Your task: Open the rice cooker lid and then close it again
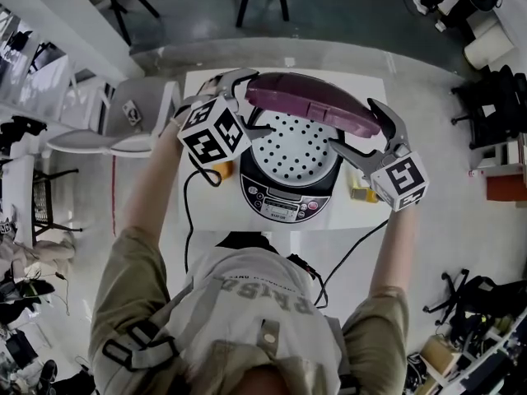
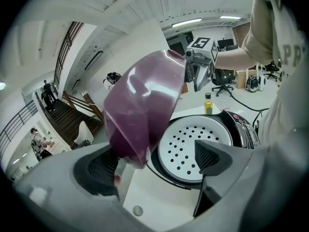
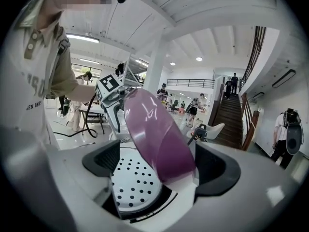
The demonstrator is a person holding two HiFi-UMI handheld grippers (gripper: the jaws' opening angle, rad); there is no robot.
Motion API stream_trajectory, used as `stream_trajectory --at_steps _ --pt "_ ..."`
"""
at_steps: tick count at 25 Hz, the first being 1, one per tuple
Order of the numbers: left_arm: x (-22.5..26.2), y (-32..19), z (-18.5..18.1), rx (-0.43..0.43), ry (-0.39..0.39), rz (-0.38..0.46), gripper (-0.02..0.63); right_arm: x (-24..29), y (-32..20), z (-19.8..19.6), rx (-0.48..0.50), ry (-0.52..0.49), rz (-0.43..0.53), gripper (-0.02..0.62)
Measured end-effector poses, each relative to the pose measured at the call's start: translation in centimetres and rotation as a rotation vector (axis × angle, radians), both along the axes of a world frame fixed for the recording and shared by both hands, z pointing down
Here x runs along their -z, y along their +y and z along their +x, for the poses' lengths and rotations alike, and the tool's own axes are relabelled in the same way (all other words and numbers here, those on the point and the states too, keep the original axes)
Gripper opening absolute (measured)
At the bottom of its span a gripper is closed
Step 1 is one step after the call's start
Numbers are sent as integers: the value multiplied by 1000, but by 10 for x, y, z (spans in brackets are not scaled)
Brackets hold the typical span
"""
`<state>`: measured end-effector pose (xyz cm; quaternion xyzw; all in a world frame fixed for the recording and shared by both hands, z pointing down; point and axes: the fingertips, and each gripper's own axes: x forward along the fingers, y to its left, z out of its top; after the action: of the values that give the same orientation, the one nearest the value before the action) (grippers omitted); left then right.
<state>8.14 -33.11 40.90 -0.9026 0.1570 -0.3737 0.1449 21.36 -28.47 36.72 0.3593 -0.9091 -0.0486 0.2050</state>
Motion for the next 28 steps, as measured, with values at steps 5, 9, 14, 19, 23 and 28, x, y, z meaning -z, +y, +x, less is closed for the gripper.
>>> stream_trajectory --at_steps 5,9,14,19,23,28 --pt "-8 17 -5 -8 -18 -18 512 -11 17 -3 19 13 -35 465" --pt "-14 28 -9 -6 -28 -29 515 -17 28 -7 31 21 -50 468" --pt "-22 42 -12 -5 -42 -39 520 -25 42 -10 44 30 -68 471" --pt "-30 54 -15 -12 -72 -45 532 -34 54 -14 61 68 -91 477" --pt "-37 62 -18 -18 -100 -53 541 -41 64 -18 85 105 -103 485" --pt "-46 71 -20 -33 -136 -55 560 -51 75 -21 108 148 -123 497"
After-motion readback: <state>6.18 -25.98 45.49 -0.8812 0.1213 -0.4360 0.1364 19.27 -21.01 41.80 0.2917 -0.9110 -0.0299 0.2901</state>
